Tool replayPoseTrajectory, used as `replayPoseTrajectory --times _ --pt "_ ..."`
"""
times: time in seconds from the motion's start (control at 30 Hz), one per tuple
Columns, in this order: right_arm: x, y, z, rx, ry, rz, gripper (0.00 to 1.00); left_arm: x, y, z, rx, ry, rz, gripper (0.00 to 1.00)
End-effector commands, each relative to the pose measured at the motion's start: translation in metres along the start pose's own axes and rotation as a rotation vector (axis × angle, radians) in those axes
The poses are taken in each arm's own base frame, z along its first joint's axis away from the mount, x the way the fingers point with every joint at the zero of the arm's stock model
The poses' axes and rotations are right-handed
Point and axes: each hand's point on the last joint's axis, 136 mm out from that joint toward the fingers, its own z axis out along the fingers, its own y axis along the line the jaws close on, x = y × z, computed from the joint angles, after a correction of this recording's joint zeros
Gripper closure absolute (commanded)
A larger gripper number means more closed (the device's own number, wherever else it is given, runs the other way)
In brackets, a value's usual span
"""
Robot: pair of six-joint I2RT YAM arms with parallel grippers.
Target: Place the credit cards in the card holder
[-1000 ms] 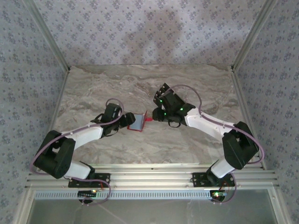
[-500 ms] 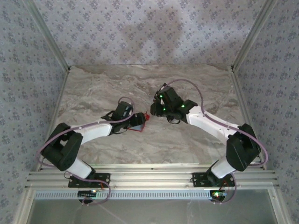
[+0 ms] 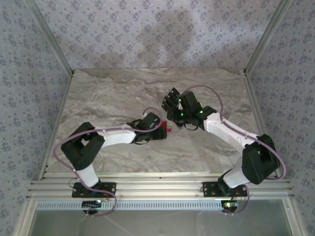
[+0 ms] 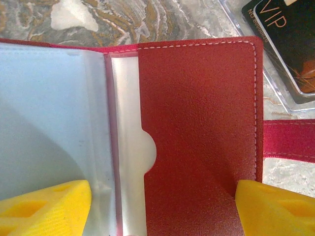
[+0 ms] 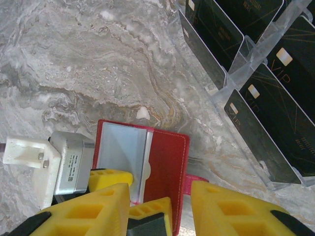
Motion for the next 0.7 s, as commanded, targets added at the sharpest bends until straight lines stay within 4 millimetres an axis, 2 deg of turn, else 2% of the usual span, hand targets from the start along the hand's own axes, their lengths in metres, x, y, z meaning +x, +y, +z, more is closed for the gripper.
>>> replayPoseTrajectory --times 0.0,0.3,0.4,0.6,0.67 --pt "0.001 0.002 0.006 -0.025 0.016 -0.001 0.61 0.019 0.015 0.002 -0.095 0.056 0.006 0.22" --pt "0.007 0.015 0.021 -0.069 0.059 0.021 0.61 -0.013 -0.003 -0.041 -0.042 -0.076 0.043 0.20" --pt "0.008 0.024 0.027 -0.087 0.072 0.013 0.61 -0.017 -0.006 -0.049 -0.023 -0.094 0.049 0.20" --pt "0.010 0.048 0.040 -0.114 0.101 -0.018 0.62 -0.014 -0.013 -0.052 0.023 -0.098 0.055 0.21" --pt "0.004 0.060 0.042 -0.130 0.096 -0.028 0.63 -0.013 -0.018 -0.057 0.046 -0.111 0.064 0.21"
